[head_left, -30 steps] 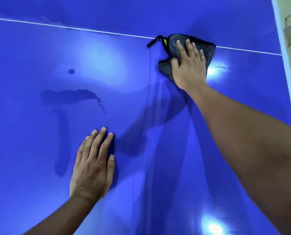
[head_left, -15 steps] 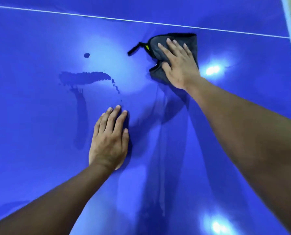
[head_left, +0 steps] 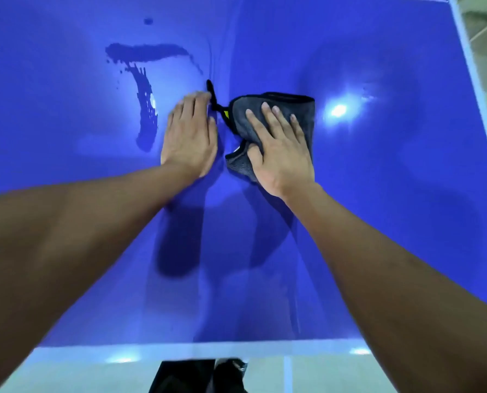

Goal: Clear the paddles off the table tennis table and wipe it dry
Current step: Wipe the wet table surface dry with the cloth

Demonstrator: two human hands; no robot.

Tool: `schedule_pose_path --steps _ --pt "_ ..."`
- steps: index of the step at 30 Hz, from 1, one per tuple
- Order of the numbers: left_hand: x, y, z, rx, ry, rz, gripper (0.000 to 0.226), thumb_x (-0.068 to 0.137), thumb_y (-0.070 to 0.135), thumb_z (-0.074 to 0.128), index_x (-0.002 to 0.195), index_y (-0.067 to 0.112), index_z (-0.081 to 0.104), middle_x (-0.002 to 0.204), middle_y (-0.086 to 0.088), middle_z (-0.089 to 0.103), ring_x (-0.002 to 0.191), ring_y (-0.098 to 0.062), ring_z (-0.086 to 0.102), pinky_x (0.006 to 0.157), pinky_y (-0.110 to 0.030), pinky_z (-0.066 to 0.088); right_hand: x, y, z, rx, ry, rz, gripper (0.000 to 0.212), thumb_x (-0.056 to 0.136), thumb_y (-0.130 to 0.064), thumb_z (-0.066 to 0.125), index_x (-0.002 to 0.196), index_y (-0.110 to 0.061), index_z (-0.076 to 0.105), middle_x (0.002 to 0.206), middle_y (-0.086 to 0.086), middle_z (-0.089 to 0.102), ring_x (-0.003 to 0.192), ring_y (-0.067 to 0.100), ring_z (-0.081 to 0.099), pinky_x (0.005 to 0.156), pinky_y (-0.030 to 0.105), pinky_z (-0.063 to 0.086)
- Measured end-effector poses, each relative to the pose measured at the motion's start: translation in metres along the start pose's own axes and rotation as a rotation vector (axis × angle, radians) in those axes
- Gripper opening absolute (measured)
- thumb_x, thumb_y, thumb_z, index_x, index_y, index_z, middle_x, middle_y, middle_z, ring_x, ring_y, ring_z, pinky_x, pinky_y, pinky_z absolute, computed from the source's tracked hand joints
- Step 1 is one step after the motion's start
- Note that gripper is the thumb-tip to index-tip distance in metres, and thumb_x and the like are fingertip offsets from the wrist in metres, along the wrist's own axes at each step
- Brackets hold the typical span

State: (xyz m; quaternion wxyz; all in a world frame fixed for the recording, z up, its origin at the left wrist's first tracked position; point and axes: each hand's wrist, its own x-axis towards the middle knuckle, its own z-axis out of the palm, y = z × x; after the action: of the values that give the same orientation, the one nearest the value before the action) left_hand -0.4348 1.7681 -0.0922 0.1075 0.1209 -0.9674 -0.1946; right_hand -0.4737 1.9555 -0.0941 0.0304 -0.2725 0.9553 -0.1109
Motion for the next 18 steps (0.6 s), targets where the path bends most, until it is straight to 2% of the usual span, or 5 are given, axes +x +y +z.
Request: schedule_pose_path --steps 3,8,14,18 --pt "-0.014 0.002 -0.010 0.062 0.032 0.022 0.044 0.098 0.019 0.036 0.138 0.007 0.048 0.137 -0.016 0.053 0.126 -0.036 0.047 0.110 -0.042 0.030 -0.054 -0.012 0.005 0.001 0.025 0.001 0.065 0.097 -0.043 0.024 0.160 -0.029 0.028 0.169 0.002 0.021 0.157 0.018 0.014 0.128 0.044 0.007" --pt "-0.104 -0.001 -0.026 0.101 -0.017 0.084 0.044 0.098 0.017 0.038 0.139 0.006 0.047 0.143 -0.016 0.050 0.131 -0.035 0.045 0.111 -0.045 0.032 -0.152 -0.040 0.009 0.008 -0.005 -0.007 0.067 0.097 -0.044 0.026 0.162 -0.027 0.024 0.170 0.003 0.017 0.157 0.019 0.011 0.128 0.045 0.007" --pt "-0.237 -0.003 -0.046 0.089 -0.124 -0.005 0.053 0.097 0.024 0.035 0.148 0.008 0.042 0.157 -0.012 0.039 0.145 -0.033 0.035 0.119 -0.047 0.029 -0.262 -0.074 0.016 0.038 0.033 0.004 0.065 0.097 -0.039 0.040 0.160 -0.025 0.030 0.168 0.004 0.024 0.156 0.022 0.017 0.126 0.049 0.014" --pt "-0.288 0.000 -0.053 0.081 -0.107 -0.072 0.053 0.101 0.025 0.032 0.150 0.006 0.040 0.160 -0.011 0.036 0.149 -0.032 0.030 0.122 -0.047 0.027 -0.284 -0.092 0.023 0.037 0.052 0.072 0.063 0.098 -0.038 0.042 0.159 -0.026 0.032 0.167 0.004 0.026 0.155 0.022 0.019 0.125 0.050 0.017"
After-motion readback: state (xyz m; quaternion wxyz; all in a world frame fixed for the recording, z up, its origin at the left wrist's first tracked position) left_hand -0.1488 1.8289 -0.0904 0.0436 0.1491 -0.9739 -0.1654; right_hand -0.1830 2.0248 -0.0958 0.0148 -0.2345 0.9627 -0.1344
